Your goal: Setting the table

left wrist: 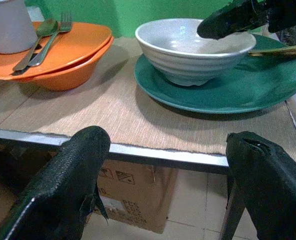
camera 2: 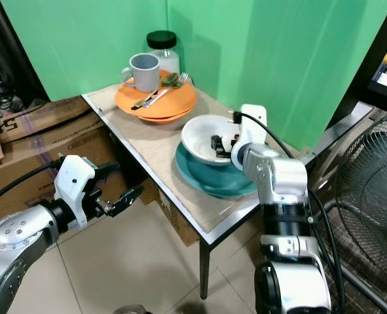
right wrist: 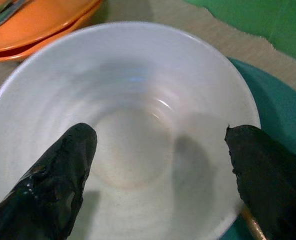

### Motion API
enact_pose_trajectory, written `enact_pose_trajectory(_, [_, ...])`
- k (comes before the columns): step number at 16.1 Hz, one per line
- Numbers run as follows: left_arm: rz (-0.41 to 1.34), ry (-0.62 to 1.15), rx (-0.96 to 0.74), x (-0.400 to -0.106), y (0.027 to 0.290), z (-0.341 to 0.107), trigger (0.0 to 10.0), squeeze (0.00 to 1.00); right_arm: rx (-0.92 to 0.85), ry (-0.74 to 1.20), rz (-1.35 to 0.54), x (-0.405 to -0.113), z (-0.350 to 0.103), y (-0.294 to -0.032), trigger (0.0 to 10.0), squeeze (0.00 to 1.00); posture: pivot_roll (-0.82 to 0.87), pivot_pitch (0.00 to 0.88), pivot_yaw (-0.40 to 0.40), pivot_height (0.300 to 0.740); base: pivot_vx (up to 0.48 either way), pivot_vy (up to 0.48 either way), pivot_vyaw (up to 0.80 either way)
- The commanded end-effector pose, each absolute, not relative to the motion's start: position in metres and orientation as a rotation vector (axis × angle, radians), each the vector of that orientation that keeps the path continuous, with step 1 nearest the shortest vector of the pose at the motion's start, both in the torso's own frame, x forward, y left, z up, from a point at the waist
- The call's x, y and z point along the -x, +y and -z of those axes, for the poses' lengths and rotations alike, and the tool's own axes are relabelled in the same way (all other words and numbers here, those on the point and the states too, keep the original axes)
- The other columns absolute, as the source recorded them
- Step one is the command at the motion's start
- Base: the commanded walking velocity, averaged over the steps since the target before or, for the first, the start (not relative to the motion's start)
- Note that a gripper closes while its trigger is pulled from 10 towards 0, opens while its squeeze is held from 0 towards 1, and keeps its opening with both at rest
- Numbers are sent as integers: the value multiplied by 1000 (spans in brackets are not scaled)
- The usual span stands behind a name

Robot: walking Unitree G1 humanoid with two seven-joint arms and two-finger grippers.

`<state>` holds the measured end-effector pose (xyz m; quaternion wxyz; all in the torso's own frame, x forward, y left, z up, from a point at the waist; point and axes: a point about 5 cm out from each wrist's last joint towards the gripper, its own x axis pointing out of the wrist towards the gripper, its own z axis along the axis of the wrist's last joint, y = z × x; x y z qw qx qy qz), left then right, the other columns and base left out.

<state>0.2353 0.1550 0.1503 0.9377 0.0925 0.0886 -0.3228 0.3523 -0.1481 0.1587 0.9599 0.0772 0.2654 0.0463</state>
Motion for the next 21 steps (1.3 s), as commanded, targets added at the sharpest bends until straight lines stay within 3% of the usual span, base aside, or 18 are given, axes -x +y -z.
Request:
enact_pose_trajectory(1, [682, 182, -190, -234, 154, -151, 10000, 0, -184, 557, -48, -357, -158, -150, 10000, 0, 144, 0, 39, 740, 0, 0, 0])
enact_pose_trajectory(5, [694, 181, -192, -234, 154, -151, 10000, 0, -309, 459, 19, -368, -174, -157, 10000, 0, 147, 0, 39, 740, 0, 0, 0])
enact_pose_trajectory(9, [701, 179, -198, -234, 153, -152, 10000, 0, -269, 383, 17, -372, -191, -163, 10000, 0, 145, 0, 44, 740, 0, 0, 0])
enact_pose_trajectory(13, [718, 186, -203, -233, 153, -151, 10000, 0, -370, 580, -24, -363, -162, -169, 10000, 0, 143, 0, 50, 740, 0, 0, 0])
enact_pose_trajectory(14, [729, 190, -198, -232, 152, -151, 10000, 0, -439, 637, -18, -360, -150, -168, 5255, 0, 143, 0, 52, 740, 0, 0, 0])
enact_pose_trajectory(16, [748, 189, -168, -231, 150, -152, 10000, 0, -493, 656, -6, -358, -143, -167, 0, 0, 141, 0, 55, 740, 0, 0, 0])
enact_pose_trajectory(21, [796, 209, -144, -226, 147, -152, 10000, 0, -583, 690, -32, -357, -140, -163, 0, 0, 138, 0, 59, 740, 0, 0, 0])
